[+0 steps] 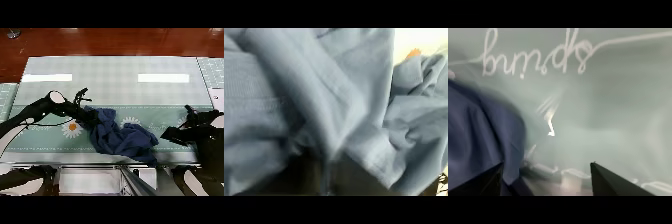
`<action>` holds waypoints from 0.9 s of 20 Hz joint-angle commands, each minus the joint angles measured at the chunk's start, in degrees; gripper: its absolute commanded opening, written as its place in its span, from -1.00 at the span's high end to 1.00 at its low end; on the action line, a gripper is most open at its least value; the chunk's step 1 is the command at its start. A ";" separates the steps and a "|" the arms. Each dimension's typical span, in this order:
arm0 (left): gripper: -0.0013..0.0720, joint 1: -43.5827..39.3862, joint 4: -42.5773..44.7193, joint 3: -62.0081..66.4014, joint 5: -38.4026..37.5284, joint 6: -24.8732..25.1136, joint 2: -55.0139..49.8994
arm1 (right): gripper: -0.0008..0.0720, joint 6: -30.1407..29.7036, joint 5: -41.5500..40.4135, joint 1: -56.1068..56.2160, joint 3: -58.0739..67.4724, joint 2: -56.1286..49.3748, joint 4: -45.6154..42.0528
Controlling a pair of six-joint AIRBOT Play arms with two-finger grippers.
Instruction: Fold the shirts.
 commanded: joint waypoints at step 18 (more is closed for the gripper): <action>0.90 11.37 -1.01 10.80 -5.31 6.21 8.52 | 0.86 -2.86 -3.23 20.24 25.11 -16.57 14.53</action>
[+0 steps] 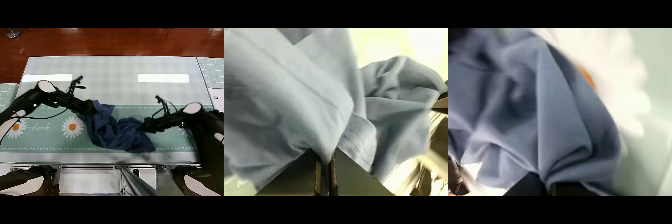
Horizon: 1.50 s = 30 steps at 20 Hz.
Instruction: Fold the shirts.
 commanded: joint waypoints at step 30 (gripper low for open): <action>0.90 16.74 17.38 -6.01 -23.06 -17.46 46.42 | 0.86 14.47 15.08 -0.07 16.17 31.08 -22.08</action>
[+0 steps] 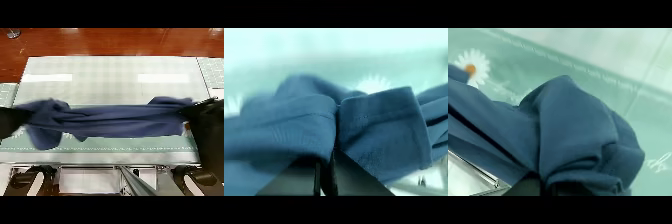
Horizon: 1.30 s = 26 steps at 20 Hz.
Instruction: Fold the shirts.
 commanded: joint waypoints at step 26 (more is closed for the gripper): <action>-0.96 12.55 9.79 -8.90 12.04 6.69 -36.48 | -0.74 -6.93 -9.90 -26.53 14.08 -46.07 -2.23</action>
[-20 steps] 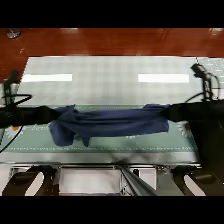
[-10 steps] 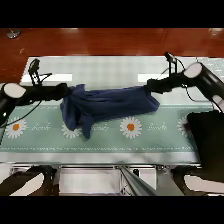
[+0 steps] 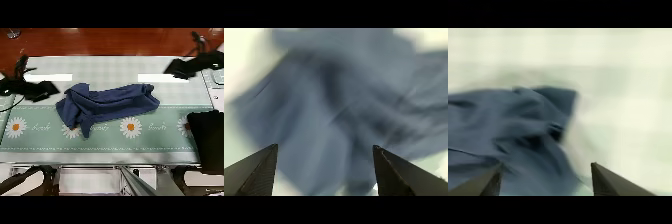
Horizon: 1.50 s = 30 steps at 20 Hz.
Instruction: Fold the shirts.
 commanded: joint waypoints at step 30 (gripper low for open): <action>0.90 -0.42 -36.15 -37.27 18.16 26.36 10.95 | -0.74 0.26 -17.22 6.01 -29.11 -1.70 12.26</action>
